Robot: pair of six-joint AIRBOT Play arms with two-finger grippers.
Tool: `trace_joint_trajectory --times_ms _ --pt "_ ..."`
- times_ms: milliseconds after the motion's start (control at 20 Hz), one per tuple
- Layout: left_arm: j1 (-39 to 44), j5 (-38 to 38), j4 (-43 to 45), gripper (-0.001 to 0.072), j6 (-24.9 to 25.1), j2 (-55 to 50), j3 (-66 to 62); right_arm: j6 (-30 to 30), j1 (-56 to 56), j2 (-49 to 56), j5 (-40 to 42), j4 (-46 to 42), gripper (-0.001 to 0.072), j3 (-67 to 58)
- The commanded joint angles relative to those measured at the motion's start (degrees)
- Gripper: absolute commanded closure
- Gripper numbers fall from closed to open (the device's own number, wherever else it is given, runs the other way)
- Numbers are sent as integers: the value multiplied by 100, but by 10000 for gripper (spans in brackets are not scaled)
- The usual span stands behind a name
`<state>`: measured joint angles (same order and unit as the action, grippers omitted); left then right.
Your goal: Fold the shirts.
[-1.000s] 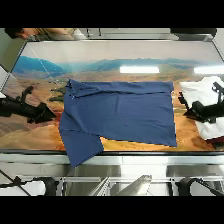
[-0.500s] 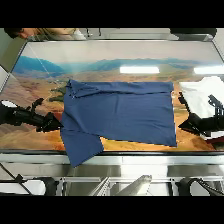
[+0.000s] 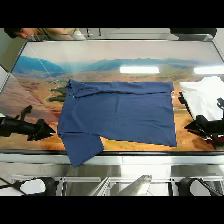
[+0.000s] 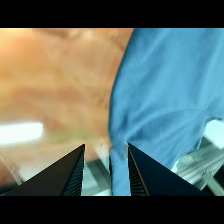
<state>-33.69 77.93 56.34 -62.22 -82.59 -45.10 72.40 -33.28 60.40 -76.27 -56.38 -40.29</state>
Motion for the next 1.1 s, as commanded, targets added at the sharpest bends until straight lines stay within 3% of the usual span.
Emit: trace_joint_trajectory --times_ms 0,350,650,1050 --pt "-402 -94 -98 410 -4 603 422 -61 -382 358 179 -20 395 15" --pt "164 -348 -389 410 -35 859 1259 -518 -223 1670 518 131 394 400" --pt "673 -492 -391 410 -42 859 1346 -1410 -219 2177 883 1357 394 785" --pt "748 -501 129 410 -190 859 1349 -1567 101 2352 785 1547 395 782"
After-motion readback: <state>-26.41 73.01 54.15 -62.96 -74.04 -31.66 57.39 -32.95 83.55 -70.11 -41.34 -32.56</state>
